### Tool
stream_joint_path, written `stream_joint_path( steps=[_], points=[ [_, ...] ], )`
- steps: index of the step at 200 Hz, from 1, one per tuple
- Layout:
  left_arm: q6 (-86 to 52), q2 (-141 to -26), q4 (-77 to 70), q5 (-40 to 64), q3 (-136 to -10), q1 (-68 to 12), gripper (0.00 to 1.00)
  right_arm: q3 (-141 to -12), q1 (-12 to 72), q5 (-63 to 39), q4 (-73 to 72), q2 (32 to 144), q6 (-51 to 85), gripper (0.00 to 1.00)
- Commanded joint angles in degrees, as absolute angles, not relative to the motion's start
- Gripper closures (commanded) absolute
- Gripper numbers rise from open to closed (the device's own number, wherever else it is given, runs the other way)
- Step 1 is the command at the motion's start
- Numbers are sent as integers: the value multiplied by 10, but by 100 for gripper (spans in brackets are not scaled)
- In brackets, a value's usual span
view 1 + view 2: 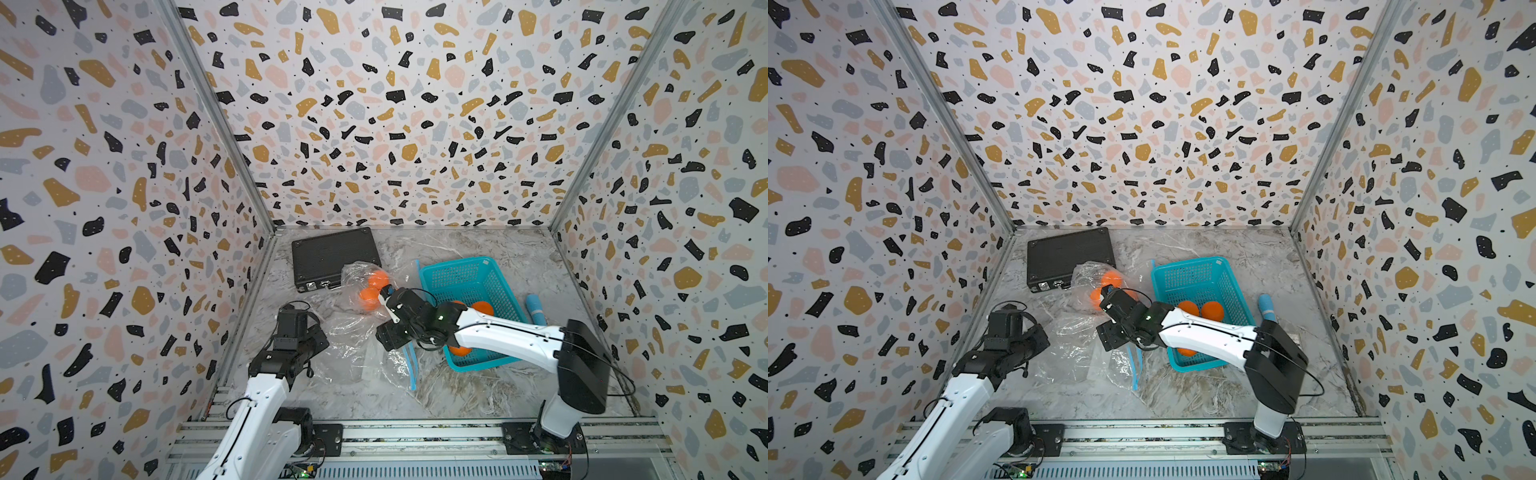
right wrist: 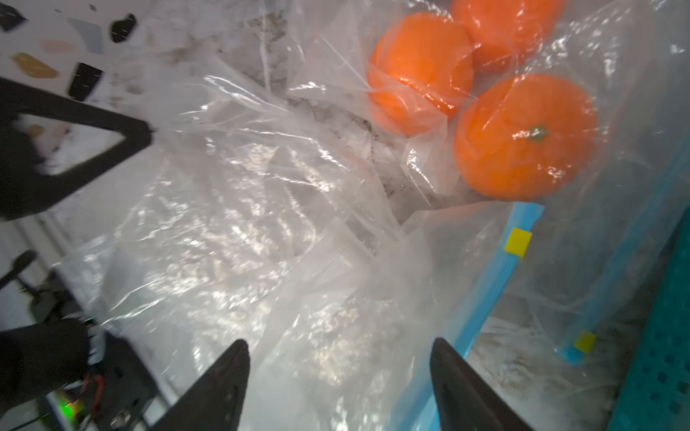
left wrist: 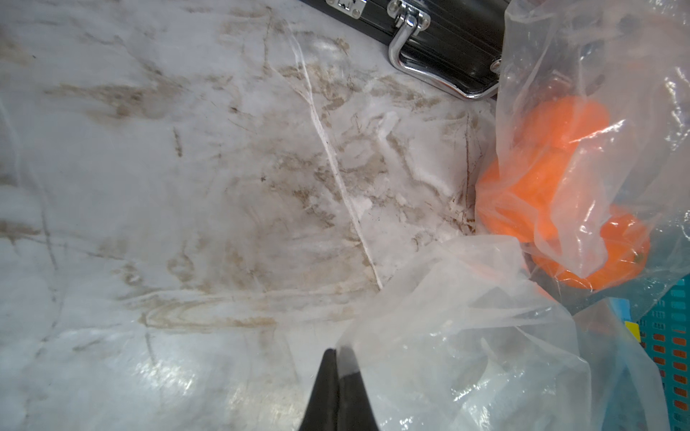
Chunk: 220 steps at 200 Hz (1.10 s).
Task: Open the zip-top bag and take out the orange
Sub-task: Adjust the zipper food storage bag at the center of the board.
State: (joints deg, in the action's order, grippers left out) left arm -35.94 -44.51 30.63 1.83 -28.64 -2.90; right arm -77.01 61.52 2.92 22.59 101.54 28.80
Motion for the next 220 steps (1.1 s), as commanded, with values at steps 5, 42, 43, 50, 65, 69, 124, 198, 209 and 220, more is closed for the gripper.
stream_joint_path(
  steps=[5,42,43,50,65,69,124,198,209,220],
  points=[
    [-349,-437,312,36,-287,-26,100,-802,615,113,321,1078,270,22],
    [-355,-455,310,11,-292,-26,100,-744,616,149,300,1085,280,22],
    [-355,-455,310,11,-292,-26,100,-743,615,148,299,1085,280,22],
    [-358,-457,311,6,-293,-26,100,-731,615,137,287,1088,281,22],
    [-366,-457,312,-19,-292,-26,100,-709,617,128,273,1094,291,23],
    [-366,-458,314,-35,-293,-26,100,-703,618,127,273,1095,294,23],
    [-381,-527,305,-91,-315,-18,100,-605,633,112,243,1022,320,24],
    [-374,-424,408,-133,-399,-17,1,-656,633,71,245,1029,313,24],
    [-370,-426,408,-100,-416,-17,1,-666,633,72,241,1029,317,23],
    [-359,-429,407,-31,-426,-17,0,-673,631,64,222,1032,316,23]
  ],
)
